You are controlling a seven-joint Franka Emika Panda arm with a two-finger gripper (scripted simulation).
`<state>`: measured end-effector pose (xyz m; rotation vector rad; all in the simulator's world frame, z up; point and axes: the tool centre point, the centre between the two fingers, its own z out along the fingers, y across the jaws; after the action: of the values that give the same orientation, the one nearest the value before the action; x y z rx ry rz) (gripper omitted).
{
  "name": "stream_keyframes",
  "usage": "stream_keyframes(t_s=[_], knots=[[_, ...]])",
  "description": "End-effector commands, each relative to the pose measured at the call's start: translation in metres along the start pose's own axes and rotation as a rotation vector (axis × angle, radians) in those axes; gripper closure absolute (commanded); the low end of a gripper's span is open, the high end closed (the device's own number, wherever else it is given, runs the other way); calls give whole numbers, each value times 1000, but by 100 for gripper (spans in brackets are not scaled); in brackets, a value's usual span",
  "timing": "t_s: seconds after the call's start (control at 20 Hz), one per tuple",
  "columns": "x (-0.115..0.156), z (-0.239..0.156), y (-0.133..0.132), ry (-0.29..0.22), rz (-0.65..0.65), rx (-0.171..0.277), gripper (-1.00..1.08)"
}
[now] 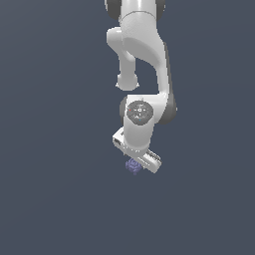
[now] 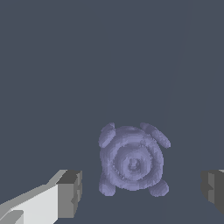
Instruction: Pick up the object and move it to a goal position.
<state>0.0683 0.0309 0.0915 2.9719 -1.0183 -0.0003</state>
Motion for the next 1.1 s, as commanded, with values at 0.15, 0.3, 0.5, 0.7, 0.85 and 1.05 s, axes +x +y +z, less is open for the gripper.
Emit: stream_keyframes(t_s=[0.15,0.3,0.5,0.7,0.85,1.05], knots=[[0,4,0,0,0,0,-92],[0,14,0,0,2,0,-92],[-1,37,0,0,3,0,-92],[-1,50,1,0,5,0,-92],[0,51,0,0,5,0,-92],[0,50,0,0,5,0,108]])
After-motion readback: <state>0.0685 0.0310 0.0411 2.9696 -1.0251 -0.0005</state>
